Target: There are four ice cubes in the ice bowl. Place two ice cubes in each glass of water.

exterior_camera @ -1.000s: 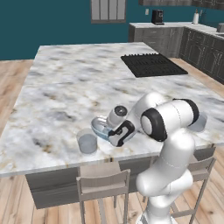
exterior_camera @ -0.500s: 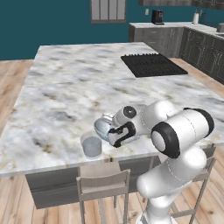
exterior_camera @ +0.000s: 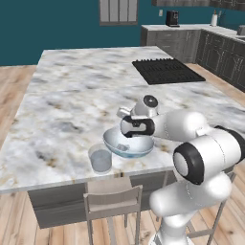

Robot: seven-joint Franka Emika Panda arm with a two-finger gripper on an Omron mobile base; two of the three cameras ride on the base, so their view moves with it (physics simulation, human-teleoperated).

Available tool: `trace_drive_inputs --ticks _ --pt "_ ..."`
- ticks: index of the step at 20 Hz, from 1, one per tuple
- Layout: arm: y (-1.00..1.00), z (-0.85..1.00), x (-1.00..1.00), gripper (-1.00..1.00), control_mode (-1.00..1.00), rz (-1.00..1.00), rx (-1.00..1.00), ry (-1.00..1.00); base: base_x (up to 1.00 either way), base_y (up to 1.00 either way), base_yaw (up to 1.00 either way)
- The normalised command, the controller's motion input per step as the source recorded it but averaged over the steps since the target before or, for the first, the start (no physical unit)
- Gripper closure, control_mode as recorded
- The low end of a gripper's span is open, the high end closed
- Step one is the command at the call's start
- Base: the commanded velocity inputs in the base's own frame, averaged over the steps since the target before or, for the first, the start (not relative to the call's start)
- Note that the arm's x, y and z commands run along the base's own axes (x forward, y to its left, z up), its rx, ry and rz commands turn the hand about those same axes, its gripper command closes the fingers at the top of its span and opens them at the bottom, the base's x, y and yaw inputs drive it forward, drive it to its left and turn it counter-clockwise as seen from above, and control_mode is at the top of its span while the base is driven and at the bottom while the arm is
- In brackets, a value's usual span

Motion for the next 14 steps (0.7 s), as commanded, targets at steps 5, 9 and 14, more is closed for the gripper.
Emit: trace_drive_inputs --ticks 5,9,14 --pt "-0.20 0.98 0.04 1.00 -1.00 -0.01 -0.04 0.29 0.00 0.00 0.00" --pt "-0.71 0.44 -0.04 1.00 -1.00 0.00 -0.12 0.49 0.00 0.00 0.00" --pt "-0.98 0.01 -0.39 1.00 -1.00 -0.27 -0.06 0.34 0.00 0.00 0.00"
